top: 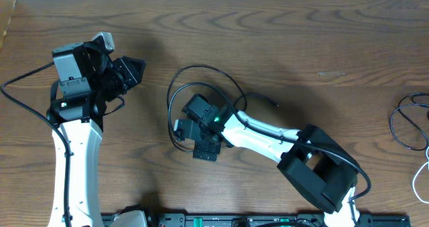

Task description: Untangle cables

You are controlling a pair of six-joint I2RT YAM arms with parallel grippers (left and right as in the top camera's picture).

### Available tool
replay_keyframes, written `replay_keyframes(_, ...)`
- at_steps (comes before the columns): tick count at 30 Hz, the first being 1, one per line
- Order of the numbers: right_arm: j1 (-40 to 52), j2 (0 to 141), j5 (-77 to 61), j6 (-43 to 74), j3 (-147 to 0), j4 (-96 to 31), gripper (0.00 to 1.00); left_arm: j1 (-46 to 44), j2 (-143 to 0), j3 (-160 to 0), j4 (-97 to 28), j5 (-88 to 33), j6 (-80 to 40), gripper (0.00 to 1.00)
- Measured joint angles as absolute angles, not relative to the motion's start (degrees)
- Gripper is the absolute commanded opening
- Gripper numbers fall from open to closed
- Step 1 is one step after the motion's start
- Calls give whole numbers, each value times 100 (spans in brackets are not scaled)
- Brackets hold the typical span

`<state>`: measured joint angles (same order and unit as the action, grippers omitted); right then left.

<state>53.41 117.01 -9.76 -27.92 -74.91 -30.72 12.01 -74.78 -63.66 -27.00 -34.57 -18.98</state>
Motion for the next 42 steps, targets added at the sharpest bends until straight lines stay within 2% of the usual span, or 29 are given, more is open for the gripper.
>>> replay_keyframes(2, 5378, 11716, -978, -2762, -7496, -3000, 82, 1201, -7478, -6366, -2700, -3457, -1898, 17)
replay_keyframes(3, 5400, 11723, -982, -2740, -7496, -2978, 83, 1201, -7478, -6366, -2700, -3457, -1898, 17)
replay_keyframes(9, 5684, 11778, -1070, -2700, -7533, -2766, 78, 1201, -7478, -6366, -2751, -3459, -1900, 17)
replay_keyframes(14, 5833, 11834, -1155, -2578, -7533, -2497, 67, 1201, -7478, -6366, -2849, -3459, -1898, 17)
replay_keyframes(16, 5848, 11848, -1184, -2543, -7531, -2427, 50, 1201, -7478, -6366, -2895, -3459, -1898, 17)
replay_keyframes(18, 5848, 11852, -1190, -2499, -7531, -2399, 22, 1201, -7478, -6366, -2956, -3461, -1898, 17)
replay_keyframes(20, 5833, 11856, -1201, -2447, -7531, -2392, 12, 1201, -7478, -6366, -2993, -3461, -1900, 17)
replay_keyframes(22, 5837, 11856, -1234, -2379, -7531, -2401, 9, 1201, -7476, -6366, -3024, -3461, -1900, 17)
replay_keyframes(23, 5839, 11858, -1243, -2349, -7531, -2403, 2, 1201, -7470, -6366, -3039, -3461, -1900, 17)
replay_keyframes(30, 5865, 11872, -1037, -1855, -7634, -2563, 1, 1201, -7325, -6366, -3072, -3461, -1898, 17)
replay_keyframes(42, 5507, 12219, 137, -956, -8753, -4399, 1, 1201, -7218, -6366, -3070, -3461, -1898, 17)
